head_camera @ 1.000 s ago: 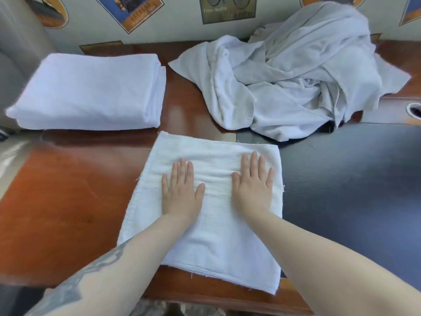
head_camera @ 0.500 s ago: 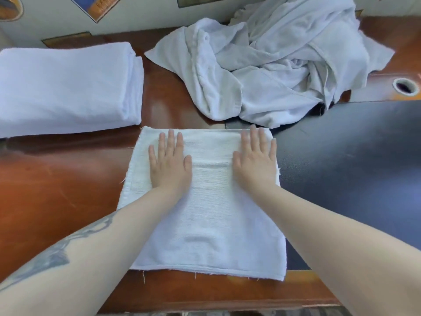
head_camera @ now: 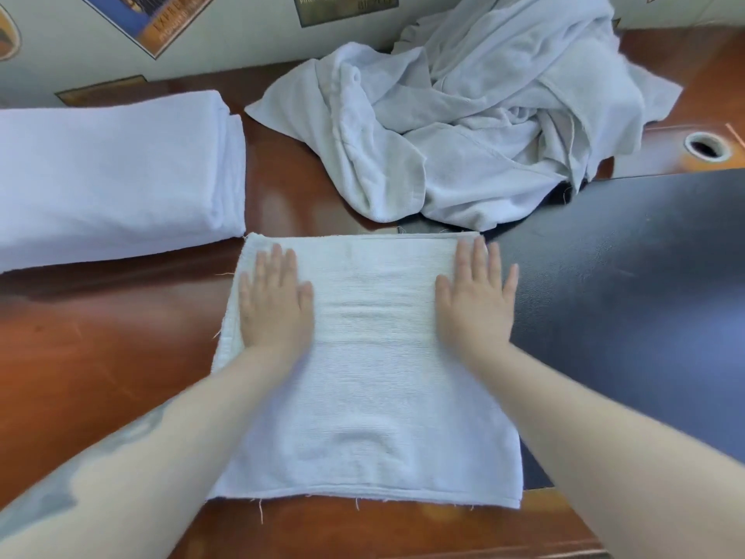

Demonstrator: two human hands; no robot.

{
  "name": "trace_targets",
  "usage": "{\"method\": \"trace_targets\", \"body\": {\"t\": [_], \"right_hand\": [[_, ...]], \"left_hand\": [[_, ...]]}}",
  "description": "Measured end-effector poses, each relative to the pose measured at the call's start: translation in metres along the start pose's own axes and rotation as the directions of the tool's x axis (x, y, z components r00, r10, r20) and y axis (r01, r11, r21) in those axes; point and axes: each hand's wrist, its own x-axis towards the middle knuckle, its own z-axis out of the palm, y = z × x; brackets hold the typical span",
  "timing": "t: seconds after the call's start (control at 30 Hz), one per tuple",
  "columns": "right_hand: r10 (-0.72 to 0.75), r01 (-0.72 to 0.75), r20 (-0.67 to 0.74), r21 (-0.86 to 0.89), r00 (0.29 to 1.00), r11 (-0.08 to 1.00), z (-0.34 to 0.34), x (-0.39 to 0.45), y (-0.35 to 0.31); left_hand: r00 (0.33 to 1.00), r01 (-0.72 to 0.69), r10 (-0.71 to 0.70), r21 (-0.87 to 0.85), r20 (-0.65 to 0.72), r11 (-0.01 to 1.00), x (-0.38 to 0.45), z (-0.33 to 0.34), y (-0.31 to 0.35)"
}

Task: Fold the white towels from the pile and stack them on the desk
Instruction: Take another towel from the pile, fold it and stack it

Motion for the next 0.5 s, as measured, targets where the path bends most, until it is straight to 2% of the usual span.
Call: {"method": "trace_targets", "body": {"t": [0.07, 0.13, 0.2, 0.3, 0.37, 0.43, 0.5], "right_hand": [[-0.185, 0.185, -0.012, 0.077, 0.983, 0.98, 0.008, -0.038, -0.031], [-0.345, 0.337, 0.034, 0.143, 0.938, 0.931, 0.02, -0.081, -0.049], [-0.349, 0.337, 0.069, 0.139, 0.935, 0.931, 0.02, -0.096, -0.031], [-0.186, 0.18, 0.097, 0.07, 0.978, 0.981, 0.008, -0.086, 0.021], [-0.112, 0.111, 0.093, 0.017, 0.989, 0.994, -0.001, -0.084, 0.032], [-0.207, 0.206, 0.041, 0.026, 0.977, 0.978, -0.006, -0.106, 0.01], [-0.385, 0.381, 0.025, 0.098, 0.923, 0.919, 0.001, -0.146, -0.014]], "left_hand": [[0.993, -0.121, 0.121, -0.055, -0.006, 0.991, -0.041, 0.009, 0.027], [0.986, -0.163, 0.165, -0.068, 0.019, 0.984, -0.077, 0.02, 0.042], [0.993, -0.104, 0.107, -0.069, 0.044, 0.992, -0.09, 0.018, 0.033], [0.998, -0.015, 0.017, -0.035, 0.061, 0.999, -0.102, 0.009, -0.004], [0.997, 0.053, -0.05, -0.055, 0.059, 0.997, -0.113, 0.002, -0.017], [1.0, 0.01, -0.007, -0.1, 0.027, 0.995, -0.132, 0.0, -0.004], [0.994, -0.098, 0.101, -0.069, 0.037, 0.993, -0.158, 0.005, 0.022]]}}
